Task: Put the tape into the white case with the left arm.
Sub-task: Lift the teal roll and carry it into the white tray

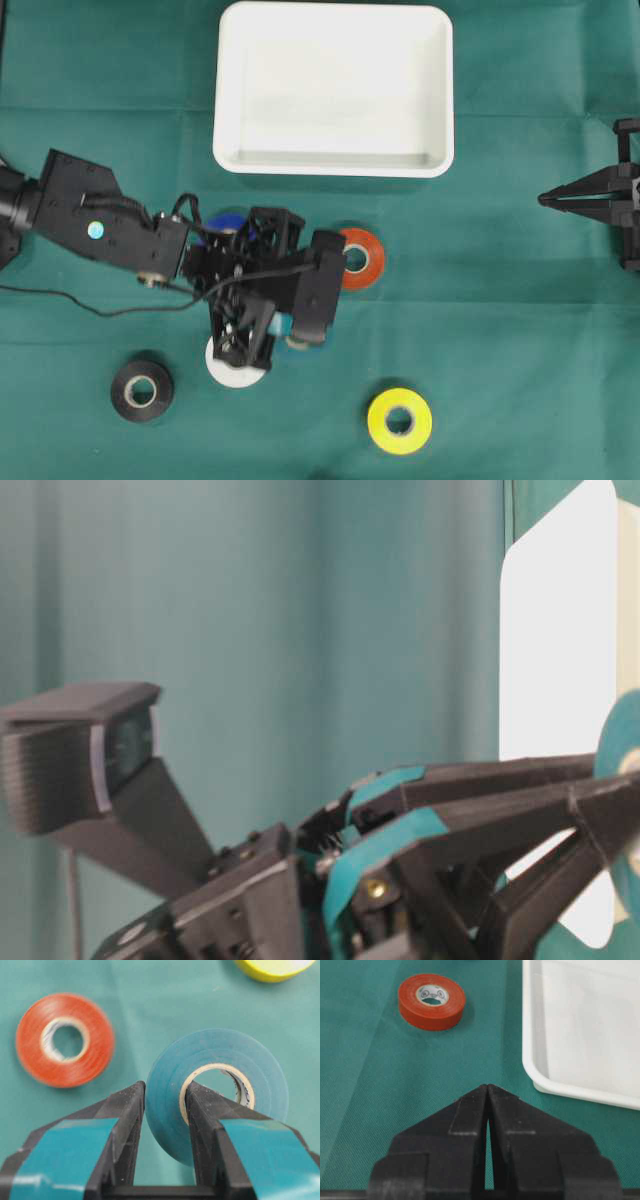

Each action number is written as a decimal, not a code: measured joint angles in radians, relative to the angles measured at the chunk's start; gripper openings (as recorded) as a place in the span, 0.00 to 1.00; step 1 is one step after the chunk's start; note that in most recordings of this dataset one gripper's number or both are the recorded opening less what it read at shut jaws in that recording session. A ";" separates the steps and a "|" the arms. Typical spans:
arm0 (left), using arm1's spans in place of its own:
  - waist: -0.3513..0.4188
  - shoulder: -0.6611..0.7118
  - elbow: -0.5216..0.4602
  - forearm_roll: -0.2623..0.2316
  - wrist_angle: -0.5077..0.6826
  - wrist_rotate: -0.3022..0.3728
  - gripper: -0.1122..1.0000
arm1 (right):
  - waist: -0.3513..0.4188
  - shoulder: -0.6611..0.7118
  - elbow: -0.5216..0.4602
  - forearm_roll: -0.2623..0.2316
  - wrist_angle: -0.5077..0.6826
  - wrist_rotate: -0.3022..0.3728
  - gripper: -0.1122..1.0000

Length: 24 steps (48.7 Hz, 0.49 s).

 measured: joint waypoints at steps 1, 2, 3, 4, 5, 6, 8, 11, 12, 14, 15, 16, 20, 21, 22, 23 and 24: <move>0.008 -0.002 0.003 0.000 0.005 0.003 0.31 | 0.000 0.000 -0.002 0.000 0.000 0.002 0.02; 0.020 0.000 0.008 0.000 0.009 0.006 0.31 | 0.000 0.000 0.000 0.000 0.000 0.000 0.02; 0.031 0.000 0.009 0.000 0.012 0.008 0.31 | 0.000 0.000 -0.002 0.000 0.000 0.002 0.02; 0.043 0.000 0.014 0.000 0.015 0.011 0.31 | 0.000 0.000 -0.002 -0.002 0.000 0.000 0.02; 0.055 0.000 0.015 0.000 0.018 0.012 0.31 | 0.000 0.000 -0.002 0.000 0.000 0.000 0.02; 0.066 0.000 0.020 0.002 0.020 0.015 0.31 | 0.000 0.000 -0.002 0.000 0.000 0.000 0.02; 0.098 -0.002 0.025 0.002 0.021 0.023 0.31 | 0.000 0.000 0.000 0.000 0.000 0.000 0.02; 0.147 0.000 0.034 0.002 0.023 0.032 0.31 | 0.000 0.000 -0.002 0.000 0.000 0.000 0.02; 0.166 0.000 0.035 0.002 0.023 0.035 0.31 | 0.000 0.000 0.000 0.000 0.000 0.000 0.02; 0.195 0.000 0.038 0.002 0.025 0.040 0.31 | 0.000 0.000 0.000 -0.002 0.000 0.000 0.02; 0.209 0.000 0.040 0.002 0.023 0.043 0.31 | 0.000 0.000 0.000 0.000 0.000 0.002 0.02; 0.221 -0.002 0.040 0.003 0.025 0.044 0.31 | 0.000 0.000 0.000 0.000 0.000 0.002 0.02; 0.262 0.000 0.040 0.002 0.023 0.061 0.31 | 0.000 0.000 0.000 0.000 0.000 0.000 0.02; 0.273 0.000 0.040 0.003 0.025 0.064 0.31 | 0.000 0.000 0.000 0.000 0.000 0.002 0.02; 0.287 0.000 0.040 0.003 0.023 0.072 0.31 | 0.000 -0.002 0.000 0.000 0.000 0.002 0.02; 0.296 0.000 0.041 0.002 0.023 0.077 0.31 | 0.000 0.000 0.000 0.000 0.000 0.002 0.02; 0.308 0.000 0.041 0.002 0.023 0.081 0.31 | 0.000 0.000 0.000 0.000 0.000 0.000 0.02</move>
